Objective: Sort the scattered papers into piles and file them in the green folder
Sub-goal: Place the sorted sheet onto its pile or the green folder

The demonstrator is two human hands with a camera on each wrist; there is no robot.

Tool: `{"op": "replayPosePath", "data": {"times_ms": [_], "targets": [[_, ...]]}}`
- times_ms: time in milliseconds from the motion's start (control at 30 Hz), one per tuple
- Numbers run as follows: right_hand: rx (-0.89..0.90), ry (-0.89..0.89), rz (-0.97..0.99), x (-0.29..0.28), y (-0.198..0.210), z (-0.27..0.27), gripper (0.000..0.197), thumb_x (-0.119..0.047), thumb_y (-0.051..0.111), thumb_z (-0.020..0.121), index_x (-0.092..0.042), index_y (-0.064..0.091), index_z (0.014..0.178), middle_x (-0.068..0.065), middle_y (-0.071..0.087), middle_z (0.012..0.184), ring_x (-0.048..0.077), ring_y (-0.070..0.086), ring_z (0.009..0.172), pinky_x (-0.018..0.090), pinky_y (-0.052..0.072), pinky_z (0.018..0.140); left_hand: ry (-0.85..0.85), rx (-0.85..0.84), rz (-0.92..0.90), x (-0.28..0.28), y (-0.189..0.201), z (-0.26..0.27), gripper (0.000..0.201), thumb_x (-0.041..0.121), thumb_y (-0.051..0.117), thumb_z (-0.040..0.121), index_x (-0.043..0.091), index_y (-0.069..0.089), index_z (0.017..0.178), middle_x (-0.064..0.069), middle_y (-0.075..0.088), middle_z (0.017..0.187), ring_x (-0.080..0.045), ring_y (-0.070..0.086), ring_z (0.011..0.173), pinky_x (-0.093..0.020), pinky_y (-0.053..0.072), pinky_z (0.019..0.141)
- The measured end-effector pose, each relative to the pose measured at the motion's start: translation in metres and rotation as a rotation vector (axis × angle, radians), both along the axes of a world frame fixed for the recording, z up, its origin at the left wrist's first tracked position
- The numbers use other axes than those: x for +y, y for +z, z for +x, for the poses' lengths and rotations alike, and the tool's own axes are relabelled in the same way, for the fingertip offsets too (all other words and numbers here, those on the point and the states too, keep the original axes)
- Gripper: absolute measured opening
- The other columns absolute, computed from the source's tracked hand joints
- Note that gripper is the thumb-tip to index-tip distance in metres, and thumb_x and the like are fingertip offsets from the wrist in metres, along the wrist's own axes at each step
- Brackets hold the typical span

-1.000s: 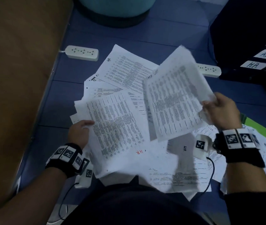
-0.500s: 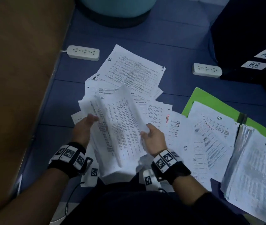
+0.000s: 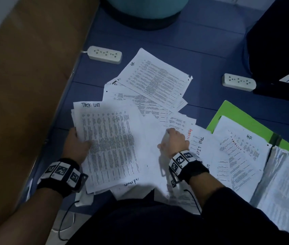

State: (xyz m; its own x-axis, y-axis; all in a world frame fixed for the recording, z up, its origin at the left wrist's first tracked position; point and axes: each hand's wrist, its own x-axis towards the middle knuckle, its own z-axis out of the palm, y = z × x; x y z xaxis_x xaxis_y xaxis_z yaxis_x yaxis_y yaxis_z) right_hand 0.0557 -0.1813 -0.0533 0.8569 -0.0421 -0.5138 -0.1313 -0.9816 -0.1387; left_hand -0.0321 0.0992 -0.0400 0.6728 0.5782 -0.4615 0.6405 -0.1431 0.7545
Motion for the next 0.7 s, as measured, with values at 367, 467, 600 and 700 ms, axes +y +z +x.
{"op": "replayPosePath", "data": {"times_ms": [367, 467, 600, 700], "targets": [[-0.509, -0.165, 0.421, -0.069, 0.115, 0.001, 0.005, -0.01, 0.057, 0.09, -0.006, 0.057, 0.088, 0.004, 0.053, 0.071, 0.023, 0.045, 0.073, 0.025, 0.022, 0.059, -0.06, -0.147, 0.002, 0.0, 0.016, -0.018, 0.098, -0.014, 0.055, 0.082, 0.049, 0.015, 0.146, 0.005, 0.05, 0.132, -0.016, 0.052, 0.117, -0.039, 0.041, 0.102], [-0.69, -0.128, 0.459, -0.073, 0.16, -0.011, 0.01, -0.01, 0.055, 0.091, -0.008, 0.063, 0.098, 0.005, 0.059, 0.08, 0.023, 0.052, 0.077, 0.023, 0.03, 0.065, -0.163, -0.144, 0.046, -0.005, 0.018, -0.018, 0.068, -0.015, 0.052, 0.082, 0.035, 0.054, 0.127, 0.005, 0.058, 0.119, -0.006, 0.062, 0.092, -0.02, 0.05, 0.078], [-0.715, -0.056, 0.432, -0.072, 0.198, -0.027, 0.018, -0.015, 0.054, 0.092, -0.017, 0.064, 0.106, 0.005, 0.063, 0.082, 0.027, 0.059, 0.083, 0.031, 0.043, 0.072, -0.181, -0.116, 0.035, -0.012, 0.019, -0.019, 0.054, -0.013, 0.054, 0.082, 0.033, 0.063, 0.108, 0.0, 0.059, 0.116, -0.016, 0.061, 0.085, -0.022, 0.051, 0.073], [-0.737, -0.053, 0.341, -0.084, 0.207, -0.032, 0.021, -0.017, 0.051, 0.092, -0.015, 0.06, 0.11, 0.019, 0.066, 0.088, 0.037, 0.059, 0.089, 0.037, 0.044, 0.072, -0.188, -0.104, 0.043, -0.014, 0.02, -0.022, 0.048, -0.013, 0.051, 0.085, 0.023, 0.065, 0.114, 0.004, 0.057, 0.114, -0.012, 0.05, 0.051, -0.015, 0.043, 0.043]]}}
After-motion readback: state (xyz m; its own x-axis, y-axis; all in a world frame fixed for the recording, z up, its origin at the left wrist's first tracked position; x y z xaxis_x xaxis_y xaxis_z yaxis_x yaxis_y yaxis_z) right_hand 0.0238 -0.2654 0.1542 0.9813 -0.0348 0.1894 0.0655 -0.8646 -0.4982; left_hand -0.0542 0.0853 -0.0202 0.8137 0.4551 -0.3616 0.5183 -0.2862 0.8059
